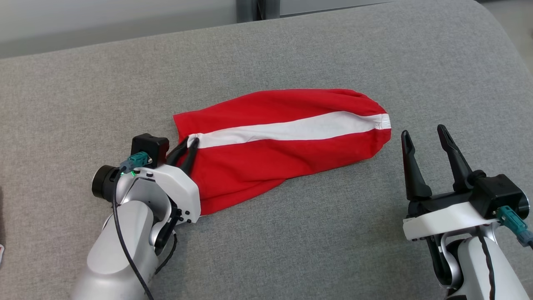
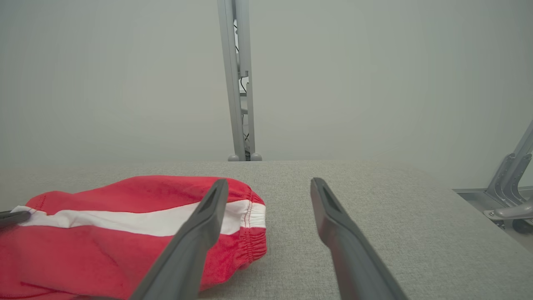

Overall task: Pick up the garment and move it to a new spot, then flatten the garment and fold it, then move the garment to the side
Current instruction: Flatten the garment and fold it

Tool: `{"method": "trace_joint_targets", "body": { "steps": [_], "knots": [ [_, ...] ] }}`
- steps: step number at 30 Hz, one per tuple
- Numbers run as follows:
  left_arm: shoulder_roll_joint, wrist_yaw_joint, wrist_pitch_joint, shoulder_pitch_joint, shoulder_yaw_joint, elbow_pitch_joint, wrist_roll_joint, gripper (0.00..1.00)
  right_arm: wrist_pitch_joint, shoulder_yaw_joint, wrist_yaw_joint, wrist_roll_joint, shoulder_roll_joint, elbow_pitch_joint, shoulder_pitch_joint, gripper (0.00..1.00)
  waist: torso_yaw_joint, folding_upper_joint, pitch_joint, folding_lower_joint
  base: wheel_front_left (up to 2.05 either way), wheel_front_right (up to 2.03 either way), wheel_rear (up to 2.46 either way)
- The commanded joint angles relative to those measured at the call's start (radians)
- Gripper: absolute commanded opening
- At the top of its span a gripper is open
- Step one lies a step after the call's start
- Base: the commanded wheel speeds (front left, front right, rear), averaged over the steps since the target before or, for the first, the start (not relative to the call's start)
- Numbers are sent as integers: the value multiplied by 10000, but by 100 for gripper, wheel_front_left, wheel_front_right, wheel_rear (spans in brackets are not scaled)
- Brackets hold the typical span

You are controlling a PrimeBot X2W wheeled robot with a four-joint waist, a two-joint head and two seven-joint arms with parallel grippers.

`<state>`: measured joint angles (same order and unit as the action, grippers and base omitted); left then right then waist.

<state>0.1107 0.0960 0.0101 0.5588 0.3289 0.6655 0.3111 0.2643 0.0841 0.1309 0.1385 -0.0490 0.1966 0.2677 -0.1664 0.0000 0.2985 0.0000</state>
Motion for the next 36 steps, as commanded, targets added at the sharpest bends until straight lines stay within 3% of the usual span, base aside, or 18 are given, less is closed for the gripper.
{"method": "trace_joint_targets", "body": {
  "steps": [1, 25, 36],
  "knots": [
    [61, 18, 78, 120, -6, -45, 66, 0, 9, 3, -2, 21, -37, -14, 68, 100, 6, 0, -7, 0, 0, 0, 0],
    [82, -250, 2228, -447, 62, -1748, -29, 0, 11, 39, -2, -113, -42, 374, -144, 100, 640, 0, -952, 0, 0, 0, 0],
    [74, -345, 2361, -1278, 422, -2945, -172, 0, 11, -44, -1, 329, -45, 1125, 224, 100, 1062, 0, -1053, 0, 0, 0, 0]
  ]
}}
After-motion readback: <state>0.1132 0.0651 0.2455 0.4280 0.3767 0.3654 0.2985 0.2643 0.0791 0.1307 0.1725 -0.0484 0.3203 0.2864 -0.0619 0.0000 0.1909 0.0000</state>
